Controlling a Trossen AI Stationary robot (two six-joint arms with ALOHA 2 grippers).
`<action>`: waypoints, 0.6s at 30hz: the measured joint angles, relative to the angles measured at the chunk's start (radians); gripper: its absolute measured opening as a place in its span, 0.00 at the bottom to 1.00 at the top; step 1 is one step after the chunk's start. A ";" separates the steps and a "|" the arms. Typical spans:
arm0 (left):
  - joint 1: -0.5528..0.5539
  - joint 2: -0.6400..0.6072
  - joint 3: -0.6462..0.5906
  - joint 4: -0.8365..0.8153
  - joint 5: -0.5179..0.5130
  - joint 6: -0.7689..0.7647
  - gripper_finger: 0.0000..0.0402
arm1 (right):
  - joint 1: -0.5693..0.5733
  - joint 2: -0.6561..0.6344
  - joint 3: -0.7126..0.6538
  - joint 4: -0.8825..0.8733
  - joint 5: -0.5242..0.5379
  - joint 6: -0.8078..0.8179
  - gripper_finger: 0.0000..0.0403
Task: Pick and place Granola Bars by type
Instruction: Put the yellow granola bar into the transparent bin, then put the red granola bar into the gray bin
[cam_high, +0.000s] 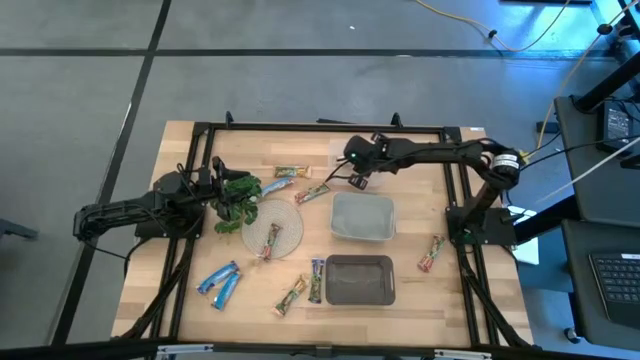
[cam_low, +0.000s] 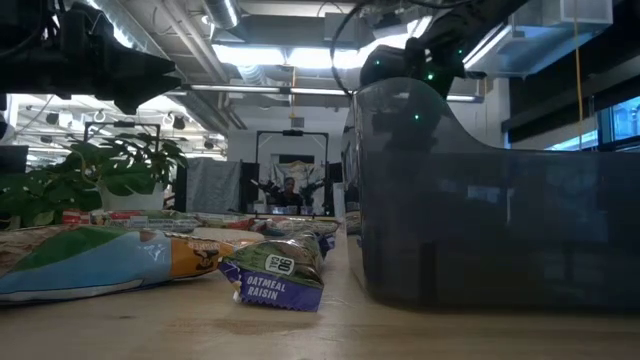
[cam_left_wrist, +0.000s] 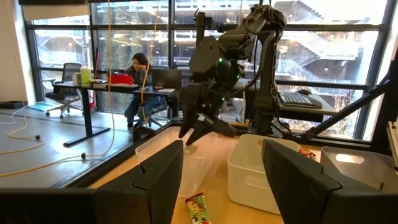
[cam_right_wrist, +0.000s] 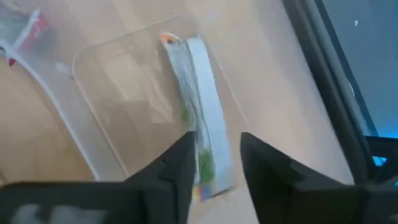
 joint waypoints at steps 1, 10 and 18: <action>0.000 0.000 0.000 0.009 0.000 -0.012 0.53 | 0.000 -0.013 0.000 -0.012 0.000 0.003 0.38; 0.000 0.133 0.091 0.050 -0.056 -0.048 0.53 | 0.059 -0.308 -0.003 -0.130 -0.006 0.041 0.48; 0.000 0.569 0.448 -0.201 -0.177 -0.020 0.53 | 0.159 -0.601 -0.162 -0.099 -0.007 0.140 0.48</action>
